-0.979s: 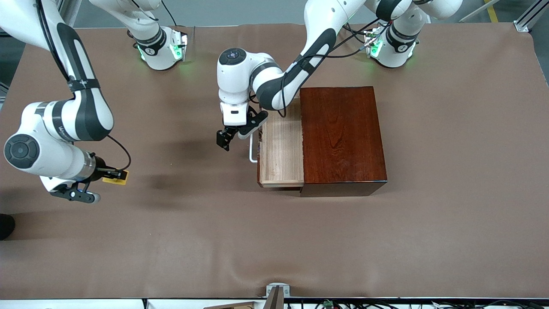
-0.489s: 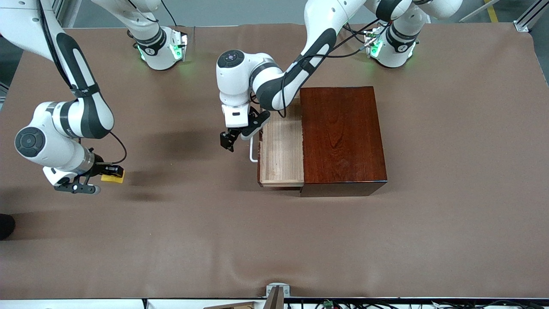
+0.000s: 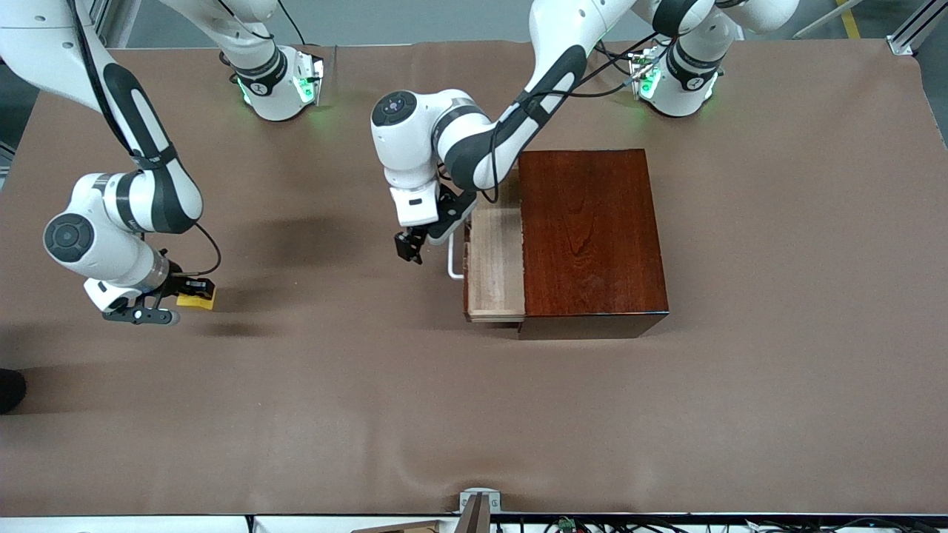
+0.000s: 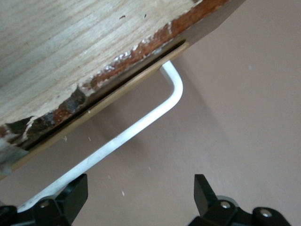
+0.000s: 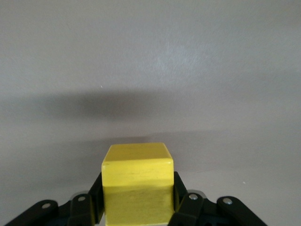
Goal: Open drawer, take yellow block, close drawer
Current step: 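Push the drawer shut with the left gripper while the right gripper holds the cube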
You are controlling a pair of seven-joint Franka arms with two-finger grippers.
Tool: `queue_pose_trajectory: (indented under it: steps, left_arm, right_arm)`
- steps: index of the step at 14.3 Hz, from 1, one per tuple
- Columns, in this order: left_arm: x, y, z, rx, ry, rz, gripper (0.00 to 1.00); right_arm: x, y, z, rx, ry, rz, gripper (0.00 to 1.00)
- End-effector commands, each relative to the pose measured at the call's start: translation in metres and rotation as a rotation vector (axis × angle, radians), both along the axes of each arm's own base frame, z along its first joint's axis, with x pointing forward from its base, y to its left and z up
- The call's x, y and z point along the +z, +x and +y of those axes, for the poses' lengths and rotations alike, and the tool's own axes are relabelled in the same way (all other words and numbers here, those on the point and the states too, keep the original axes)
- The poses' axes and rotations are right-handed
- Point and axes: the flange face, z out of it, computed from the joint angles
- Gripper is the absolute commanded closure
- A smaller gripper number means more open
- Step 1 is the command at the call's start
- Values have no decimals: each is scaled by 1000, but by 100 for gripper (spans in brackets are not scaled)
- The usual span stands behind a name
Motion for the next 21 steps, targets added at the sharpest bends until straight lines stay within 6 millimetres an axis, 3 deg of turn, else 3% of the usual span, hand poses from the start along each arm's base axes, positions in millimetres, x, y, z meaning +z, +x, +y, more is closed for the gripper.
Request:
queue_pose_trajectory:
  steps: [1, 4, 8, 9, 11, 12, 13, 14, 18, 21]
  left_arm:
    - [13, 3, 19, 17, 96, 18, 0]
    - [17, 10, 39, 64, 174, 56, 0]
    - [7, 14, 53, 84, 235, 93, 0]
    - [5, 15, 55, 86, 240, 97, 0]
    - [4, 19, 60, 93, 243, 99, 0]
    - [5, 24, 64, 102, 240, 100, 0]
    - [7, 28, 69, 113, 244, 105, 0]
    - [6, 33, 76, 126, 258, 113, 0]
    - [6, 46, 86, 129, 255, 122, 0]
    - [17, 44, 70, 102, 179, 85, 0]
  right_arm:
    - [-12, -12, -4, 10, -1, 6, 100]
    - [-25, -17, -9, -1, 7, 4, 100]
    - [-41, -21, -10, -6, 17, 8, 100]
    - [-44, -24, -7, -9, 19, 4, 96]
    - [-45, -24, -7, -11, 20, 1, 69]
    - [-45, -24, -7, -11, 20, 1, 45]
    - [-45, -23, -8, -14, 20, 0, 13]
    - [-44, -23, -8, -8, 20, -2, 0]
    - [-30, -15, 4, 6, 17, -19, 0]
    - [-7, -8, 19, 40, 10, -60, 0]
